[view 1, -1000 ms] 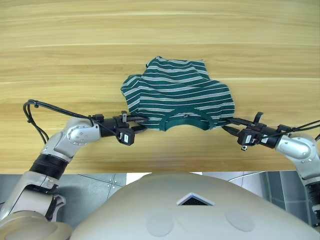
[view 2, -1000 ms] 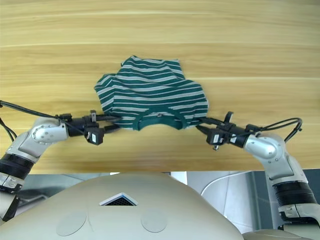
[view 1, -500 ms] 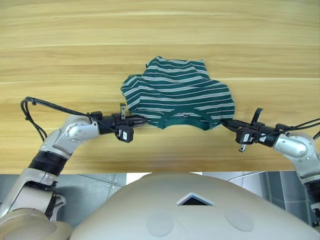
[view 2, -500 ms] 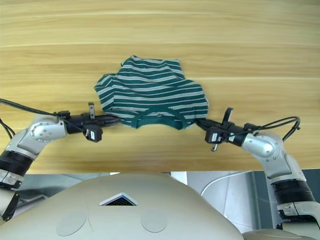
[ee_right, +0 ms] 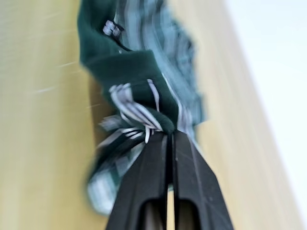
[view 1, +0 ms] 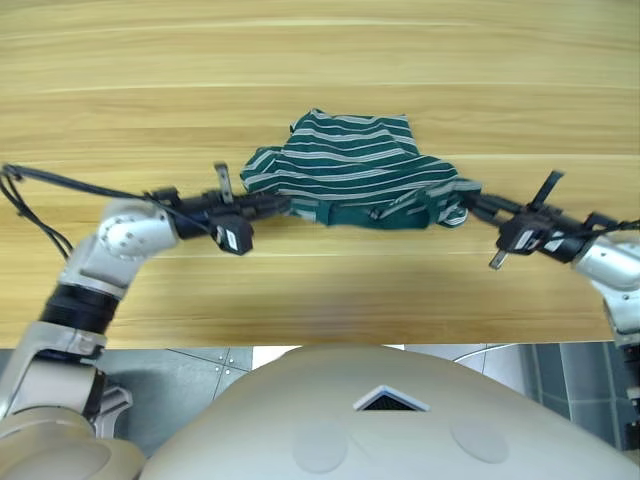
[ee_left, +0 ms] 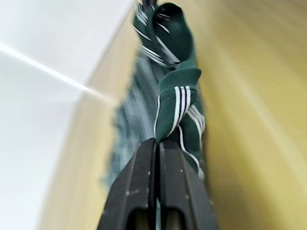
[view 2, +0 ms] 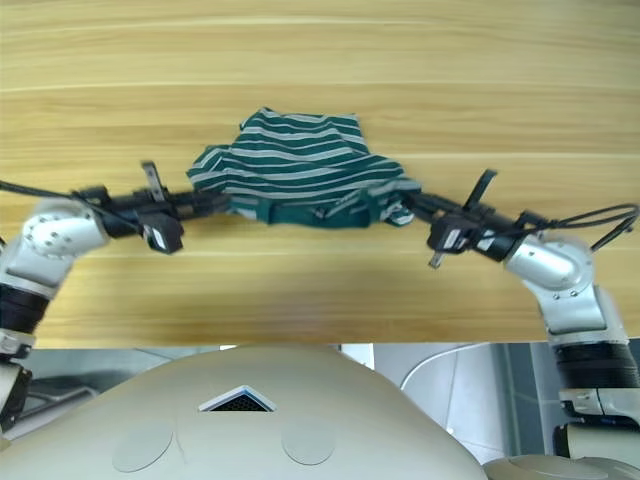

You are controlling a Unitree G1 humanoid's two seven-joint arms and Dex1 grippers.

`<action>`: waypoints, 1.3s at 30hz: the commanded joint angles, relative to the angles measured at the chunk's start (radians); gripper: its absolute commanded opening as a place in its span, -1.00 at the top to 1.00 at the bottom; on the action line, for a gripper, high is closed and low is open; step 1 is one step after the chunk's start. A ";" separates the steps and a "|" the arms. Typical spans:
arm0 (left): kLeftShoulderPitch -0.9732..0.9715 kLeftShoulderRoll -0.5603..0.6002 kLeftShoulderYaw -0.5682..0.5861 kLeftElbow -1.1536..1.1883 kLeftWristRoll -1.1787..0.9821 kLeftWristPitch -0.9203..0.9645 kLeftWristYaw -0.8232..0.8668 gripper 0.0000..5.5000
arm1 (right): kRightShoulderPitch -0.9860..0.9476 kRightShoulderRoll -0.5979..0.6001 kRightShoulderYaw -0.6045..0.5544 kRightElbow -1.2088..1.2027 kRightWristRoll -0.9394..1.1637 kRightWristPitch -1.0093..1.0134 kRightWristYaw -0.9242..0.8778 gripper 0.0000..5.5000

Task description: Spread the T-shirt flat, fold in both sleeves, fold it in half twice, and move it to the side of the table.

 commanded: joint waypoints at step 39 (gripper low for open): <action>-1.553 -0.059 0.361 0.838 -0.167 0.292 0.344 0.99 | -1.625 0.027 -0.096 0.793 -0.163 0.142 -0.534 1.00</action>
